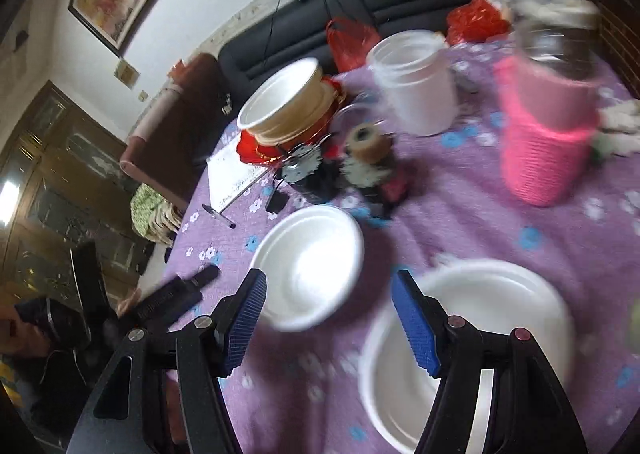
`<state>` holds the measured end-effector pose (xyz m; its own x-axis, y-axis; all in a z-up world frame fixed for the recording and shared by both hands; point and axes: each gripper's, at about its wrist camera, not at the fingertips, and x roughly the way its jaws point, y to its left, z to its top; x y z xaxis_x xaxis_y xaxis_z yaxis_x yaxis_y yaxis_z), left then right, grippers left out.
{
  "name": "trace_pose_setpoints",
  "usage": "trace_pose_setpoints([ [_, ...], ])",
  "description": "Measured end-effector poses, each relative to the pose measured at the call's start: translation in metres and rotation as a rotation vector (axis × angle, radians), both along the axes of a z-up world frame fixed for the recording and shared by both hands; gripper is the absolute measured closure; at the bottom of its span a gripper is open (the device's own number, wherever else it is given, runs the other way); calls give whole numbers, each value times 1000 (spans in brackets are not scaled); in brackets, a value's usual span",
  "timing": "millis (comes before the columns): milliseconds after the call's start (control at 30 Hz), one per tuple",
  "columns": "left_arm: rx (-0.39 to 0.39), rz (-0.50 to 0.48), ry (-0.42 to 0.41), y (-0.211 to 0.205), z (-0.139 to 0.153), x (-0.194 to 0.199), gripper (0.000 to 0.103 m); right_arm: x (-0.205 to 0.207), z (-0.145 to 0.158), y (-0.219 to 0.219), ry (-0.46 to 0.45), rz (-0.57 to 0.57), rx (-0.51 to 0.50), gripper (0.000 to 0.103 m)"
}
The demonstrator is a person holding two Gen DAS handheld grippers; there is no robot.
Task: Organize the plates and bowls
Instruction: 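Move the left tool toward the rim of the large white paper bowl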
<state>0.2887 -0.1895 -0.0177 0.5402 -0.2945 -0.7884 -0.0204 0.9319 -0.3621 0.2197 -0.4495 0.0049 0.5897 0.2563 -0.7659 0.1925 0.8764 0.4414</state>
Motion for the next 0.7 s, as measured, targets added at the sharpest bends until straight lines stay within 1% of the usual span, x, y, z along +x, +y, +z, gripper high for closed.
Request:
trace_pose_setpoints([
  [67,7,-102,-27,-23,11,-13,38,-38,14,-21,-40,-62,-48,35],
  [133,19,-203,6,-51,8,-22,37,-76,21,-43,-41,-135,-112,35],
  [167,16,-253,28,-64,4,-26,37,-87,22,-48,-38,-153,-132,35],
  [200,35,-305,53,-80,-3,-30,37,-100,21,-53,-30,-171,-151,34],
  [233,66,-325,65,-91,-7,-33,38,-110,17,-57,-17,-189,-165,34],
  [300,121,-359,84,-110,-16,-38,38,-122,6,-63,-4,-226,-166,34],
  [333,130,-373,94,-116,-20,-41,38,-125,-2,-66,4,-245,-149,34],
  [467,151,-377,89,-123,-23,-43,38,-123,-37,-79,23,-307,-26,34],
  [500,145,-376,91,-123,-24,-43,38,-121,-42,-79,19,-319,-6,34],
  [567,126,-376,101,-123,-27,-41,38,-118,-52,-81,20,-329,3,35],
  [633,142,-373,103,-124,-31,-42,38,-118,-58,-81,22,-327,14,36],
  [700,138,-382,118,-125,-35,-44,38,-119,-63,-84,16,-330,51,36],
])
